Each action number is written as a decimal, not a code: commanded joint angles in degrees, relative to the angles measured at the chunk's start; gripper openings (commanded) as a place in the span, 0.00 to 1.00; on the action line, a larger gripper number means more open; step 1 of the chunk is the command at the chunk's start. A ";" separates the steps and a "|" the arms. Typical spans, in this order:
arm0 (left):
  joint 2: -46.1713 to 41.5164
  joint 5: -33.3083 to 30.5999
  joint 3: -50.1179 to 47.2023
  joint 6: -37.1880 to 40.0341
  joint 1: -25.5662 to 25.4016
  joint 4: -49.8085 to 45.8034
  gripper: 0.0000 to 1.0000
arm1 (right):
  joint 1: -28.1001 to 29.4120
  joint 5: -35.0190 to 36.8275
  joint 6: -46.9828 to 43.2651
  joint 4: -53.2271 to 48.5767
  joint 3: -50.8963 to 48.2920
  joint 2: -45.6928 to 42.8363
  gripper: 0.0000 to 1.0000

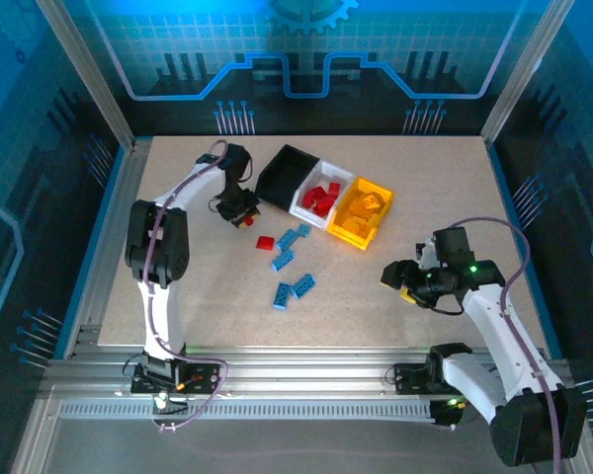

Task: Sort the legos into containers by color

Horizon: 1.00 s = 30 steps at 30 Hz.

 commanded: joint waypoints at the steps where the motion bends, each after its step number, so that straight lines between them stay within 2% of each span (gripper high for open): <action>1: -1.26 5.02 6.31 1.32 -3.37 1.75 0.24 | 0.81 0.04 0.71 -1.64 -0.87 -0.76 0.67; 10: 9.80 12.34 24.37 -0.61 -9.41 4.96 0.24 | 0.86 -0.13 0.00 -2.46 1.31 -0.06 0.66; 16: 15.54 14.17 28.77 -4.14 -10.25 9.27 0.25 | 0.81 0.73 -1.13 -5.42 4.46 -0.76 0.67; 20: 18.09 14.41 33.20 -3.39 -10.83 8.44 0.37 | 0.76 1.25 -1.51 -6.82 4.90 -2.05 0.67; 22: 17.88 14.52 33.55 -2.69 -10.95 8.43 0.42 | 0.74 1.05 -1.15 -6.74 4.15 -2.73 0.67; 26: 15.89 13.42 33.01 0.48 -11.13 6.08 0.58 | 0.80 0.35 -0.69 -5.87 2.73 -2.99 0.67; 30: 11.90 10.28 30.89 5.12 -11.12 1.57 0.61 | 0.77 -0.27 -0.95 -4.76 2.65 -2.07 0.67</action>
